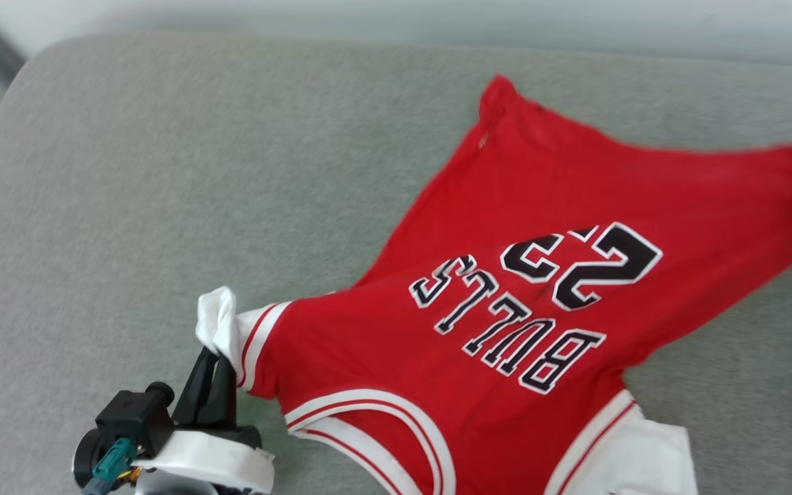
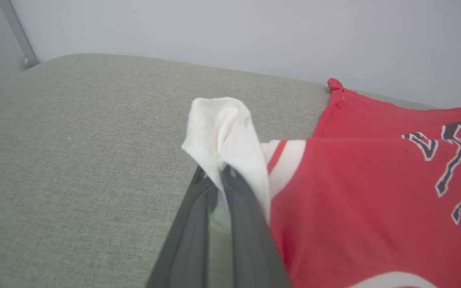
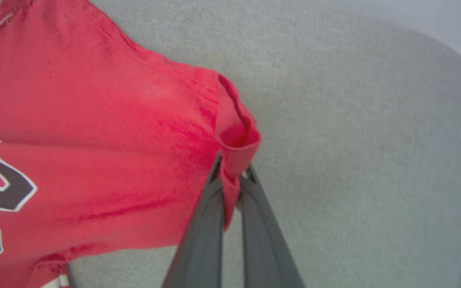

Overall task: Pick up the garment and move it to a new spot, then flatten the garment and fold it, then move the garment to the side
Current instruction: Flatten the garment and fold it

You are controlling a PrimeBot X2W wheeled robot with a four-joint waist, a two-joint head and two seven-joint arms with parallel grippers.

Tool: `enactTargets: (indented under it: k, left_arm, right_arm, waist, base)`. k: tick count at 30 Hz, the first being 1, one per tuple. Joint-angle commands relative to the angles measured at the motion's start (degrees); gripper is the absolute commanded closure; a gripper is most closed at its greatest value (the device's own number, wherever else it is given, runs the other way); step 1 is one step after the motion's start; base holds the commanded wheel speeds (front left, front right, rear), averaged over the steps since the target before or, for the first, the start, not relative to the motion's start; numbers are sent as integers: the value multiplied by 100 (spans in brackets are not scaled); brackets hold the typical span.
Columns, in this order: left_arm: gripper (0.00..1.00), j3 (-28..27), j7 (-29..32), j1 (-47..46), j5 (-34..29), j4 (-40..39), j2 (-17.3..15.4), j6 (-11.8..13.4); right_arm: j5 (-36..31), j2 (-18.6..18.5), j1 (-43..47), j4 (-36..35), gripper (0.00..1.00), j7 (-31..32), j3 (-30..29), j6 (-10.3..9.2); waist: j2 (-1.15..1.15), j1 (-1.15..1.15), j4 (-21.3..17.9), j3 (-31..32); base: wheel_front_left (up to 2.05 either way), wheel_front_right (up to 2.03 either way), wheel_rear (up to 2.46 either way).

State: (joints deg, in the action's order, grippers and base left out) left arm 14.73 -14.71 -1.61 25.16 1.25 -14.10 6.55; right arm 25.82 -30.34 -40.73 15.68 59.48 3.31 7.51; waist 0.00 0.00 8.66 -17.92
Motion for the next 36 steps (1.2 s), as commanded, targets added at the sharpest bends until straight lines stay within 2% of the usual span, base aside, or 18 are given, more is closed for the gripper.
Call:
enactTargets:
  k: [1, 4, 7, 12, 16, 17, 18, 19, 20, 23, 27, 33, 36]
  left_arm:
    - [100, -65, 23, 138, 46, 15, -63, 43]
    - [100, -170, 63, 291, 121, 43, -140, 104]
    - [100, -200, 120, 427, 149, 60, -194, 138]
    - [100, -265, 212, 604, 220, 34, -264, 210]
    - [100, -271, 318, 686, 253, 39, -322, 217]
    - [100, -260, 345, 700, 254, 47, -330, 217]
    - [100, -257, 356, 708, 262, 38, -336, 220]
    - [100, -258, 372, 712, 259, 32, -355, 226]
    - [100, -252, 386, 706, 259, 24, -365, 230]
    - [100, -236, 433, 701, 258, 0, -401, 235]
    - [100, -210, 487, 646, 246, -66, -430, 251]
    - [100, -149, 524, 483, 199, -211, -428, 260]
    - [100, -101, 524, 341, 157, -295, -414, 259]
  right_arm:
    - [51, -91, 413, -223, 100, 74, -77, -3]
    - [157, -176, 1353, -700, 100, 225, -354, -4]
    - [214, -45, 2499, -1104, 100, 310, -838, -5]
    - [242, 580, 4258, -1663, 100, 311, -1590, -5]
    - [208, 1211, 5202, -1818, 100, 297, -1844, -5]
    - [229, 1381, 5327, -1819, 96, 244, -1887, -5]
    - [236, 1509, 5433, -1821, 69, 200, -1895, -4]
    - [253, 1631, 5472, -1847, 31, 76, -1921, -4]
    - [273, 1735, 5473, -1871, 0, -80, -1954, -4]
    - [179, 1898, 5359, -1927, 0, -642, -2024, -4]
    - [58, 1971, 4990, -1954, 0, -1871, -2121, -3]
    - [22, 1850, 4158, -1699, 0, -3459, -1969, -3]
    - [193, 1697, 3728, -1463, 0, -3702, -1666, -4]
  waist:
    - [0, 0, -432, 419]
    - [0, 0, -661, 619]
    - [0, 0, -823, 764]
    - [0, 0, -1048, 858]
    - [0, 0, -1158, 884]
    - [0, 0, -1179, 885]
    - [0, 0, -1196, 885]
    - [0, 0, -1211, 878]
    - [0, 0, -1223, 876]
    - [0, 0, -1244, 877]
    - [0, 0, -1242, 843]
    - [0, 0, -1163, 660]
    - [0, 0, -1083, 501]
  base:
    - [0, 0, 0]
    - [0, 0, 0]
    - [0, 0, 0]
    - [0, 0, 0]
    - [0, 0, 0]
    - [0, 0, 0]
    - [0, 0, 0]
    - [0, 0, 0]
    - [0, 0, 0]
    - [0, 0, 0]
    - [0, 0, 0]
    - [0, 0, 0]
    - [0, 0, 0]
